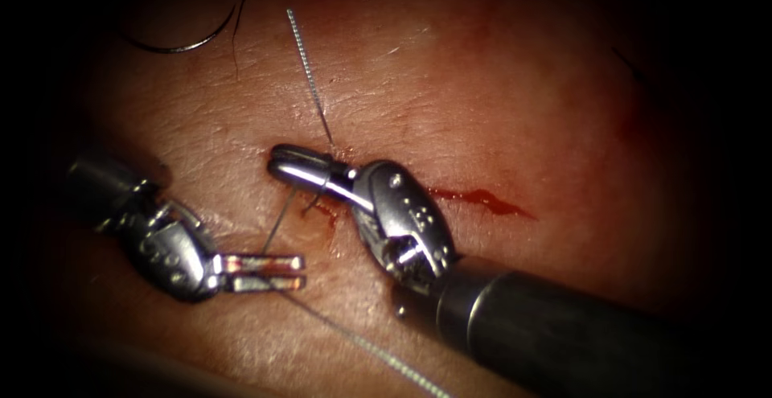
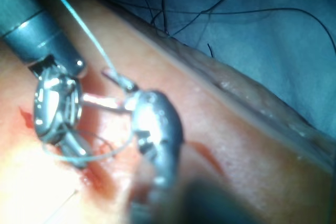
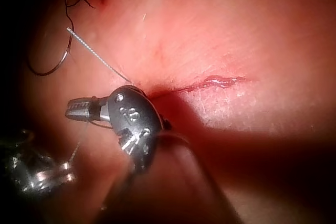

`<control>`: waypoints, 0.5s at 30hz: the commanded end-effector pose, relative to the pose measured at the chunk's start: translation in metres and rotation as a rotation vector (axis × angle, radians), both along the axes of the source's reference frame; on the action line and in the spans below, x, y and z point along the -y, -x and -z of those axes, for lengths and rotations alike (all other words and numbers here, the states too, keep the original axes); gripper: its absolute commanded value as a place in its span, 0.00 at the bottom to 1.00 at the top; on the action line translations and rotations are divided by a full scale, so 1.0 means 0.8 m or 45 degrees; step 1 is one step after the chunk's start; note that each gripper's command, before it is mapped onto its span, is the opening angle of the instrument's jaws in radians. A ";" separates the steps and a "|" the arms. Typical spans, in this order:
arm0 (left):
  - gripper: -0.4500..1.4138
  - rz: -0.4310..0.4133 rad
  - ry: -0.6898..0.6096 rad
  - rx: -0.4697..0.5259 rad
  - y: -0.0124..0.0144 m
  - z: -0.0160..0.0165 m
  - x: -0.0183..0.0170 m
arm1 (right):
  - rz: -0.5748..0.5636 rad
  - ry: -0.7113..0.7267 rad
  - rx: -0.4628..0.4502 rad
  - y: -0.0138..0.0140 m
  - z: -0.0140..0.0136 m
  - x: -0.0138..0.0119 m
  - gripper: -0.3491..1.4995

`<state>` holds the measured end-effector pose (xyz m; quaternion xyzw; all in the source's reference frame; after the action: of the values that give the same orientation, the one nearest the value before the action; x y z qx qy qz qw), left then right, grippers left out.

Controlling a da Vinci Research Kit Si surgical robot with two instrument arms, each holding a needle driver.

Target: Wound Closure

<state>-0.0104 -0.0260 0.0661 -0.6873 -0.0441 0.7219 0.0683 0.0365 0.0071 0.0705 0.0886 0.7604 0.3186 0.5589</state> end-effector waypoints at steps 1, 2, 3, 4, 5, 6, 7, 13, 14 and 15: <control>0.66 0.028 -0.017 -0.022 -0.0001 -0.0004 0.0008 | 0.015 -0.006 0.010 -0.0018 -0.0008 0.0013 0.28; 0.66 0.042 -0.028 -0.032 -0.0001 -0.0003 0.0006 | 0.020 0.001 0.018 -0.0020 -0.0008 0.0014 0.27; 0.63 0.076 -0.070 -0.054 0.0000 -0.0001 0.0004 | 0.029 0.009 0.024 -0.0022 -0.0007 0.0015 0.27; 0.61 0.084 -0.086 -0.059 0.0000 -0.0001 0.0004 | 0.035 0.015 0.031 -0.0023 -0.0006 0.0015 0.27; 0.60 0.094 -0.093 -0.075 0.0001 0.0000 0.0007 | 0.039 0.021 0.039 -0.0024 -0.0006 0.0016 0.27; 0.60 0.101 -0.092 -0.091 0.0002 -0.0001 0.0010 | 0.042 0.026 0.048 -0.0025 -0.0005 0.0016 0.27; 0.60 0.101 -0.092 -0.107 0.0003 0.0000 0.0013 | 0.044 0.025 0.052 -0.0026 -0.0005 0.0016 0.27; 0.60 0.076 -0.129 -0.187 0.0012 0.0016 0.0037 | 0.057 0.044 0.077 -0.0032 -0.0006 0.0015 0.27; 0.60 0.068 -0.131 -0.205 0.0014 0.0020 0.0042 | 0.056 0.044 0.077 -0.0033 -0.0006 0.0015 0.27; 0.60 0.058 -0.133 -0.226 0.0015 0.0023 0.0045 | 0.056 0.044 0.077 -0.0033 -0.0006 0.0015 0.27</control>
<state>-0.0117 -0.0290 0.0635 -0.6130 -0.0607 0.7782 0.1221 0.0381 0.0064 0.0705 0.0837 0.7459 0.2949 0.5913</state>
